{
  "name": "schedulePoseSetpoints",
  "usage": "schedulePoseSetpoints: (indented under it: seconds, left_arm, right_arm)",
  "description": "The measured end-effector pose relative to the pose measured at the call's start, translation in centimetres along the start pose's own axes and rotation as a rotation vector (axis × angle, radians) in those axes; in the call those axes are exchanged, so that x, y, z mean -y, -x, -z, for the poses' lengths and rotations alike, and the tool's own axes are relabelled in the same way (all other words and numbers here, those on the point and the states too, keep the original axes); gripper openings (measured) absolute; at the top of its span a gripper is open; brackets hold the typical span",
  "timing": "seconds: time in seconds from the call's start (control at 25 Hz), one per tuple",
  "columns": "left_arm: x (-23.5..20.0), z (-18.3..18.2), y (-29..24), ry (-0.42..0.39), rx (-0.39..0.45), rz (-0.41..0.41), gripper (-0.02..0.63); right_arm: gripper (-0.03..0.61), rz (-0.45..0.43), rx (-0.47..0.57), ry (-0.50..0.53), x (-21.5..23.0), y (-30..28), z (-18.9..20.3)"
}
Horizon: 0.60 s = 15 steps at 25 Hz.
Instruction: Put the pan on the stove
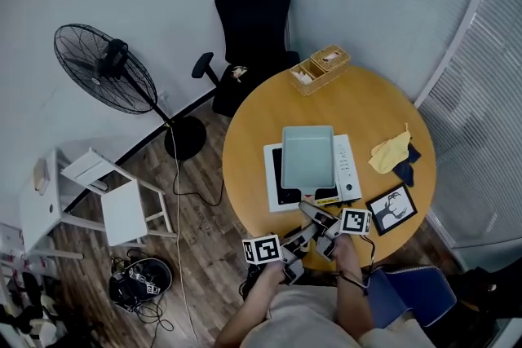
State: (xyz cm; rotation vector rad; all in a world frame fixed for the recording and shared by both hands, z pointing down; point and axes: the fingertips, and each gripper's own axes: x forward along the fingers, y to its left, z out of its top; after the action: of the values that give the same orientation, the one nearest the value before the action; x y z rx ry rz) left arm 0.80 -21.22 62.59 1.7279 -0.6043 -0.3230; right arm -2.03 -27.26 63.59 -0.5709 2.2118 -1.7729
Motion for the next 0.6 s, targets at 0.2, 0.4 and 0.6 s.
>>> schedulePoseSetpoints:
  seconds: [0.2,0.4,0.6]
  left_arm:
    - [-0.4,-0.3,0.3,-0.015,-0.013,0.001,0.14]
    - [-1.3,-0.2,0.1,0.0,-0.019,-0.016,0.141]
    - [-2.2,-0.4,-0.2,0.015,-0.028,-0.027,0.141]
  right_arm:
    - [0.186,-0.017,0.012,0.039,0.1,-0.5,-0.2]
    - [0.184,0.039,0.02,0.0,2.0,-0.2,0.0]
    - [0.186,0.045,0.033,-0.061,3.2,-0.2,0.0]
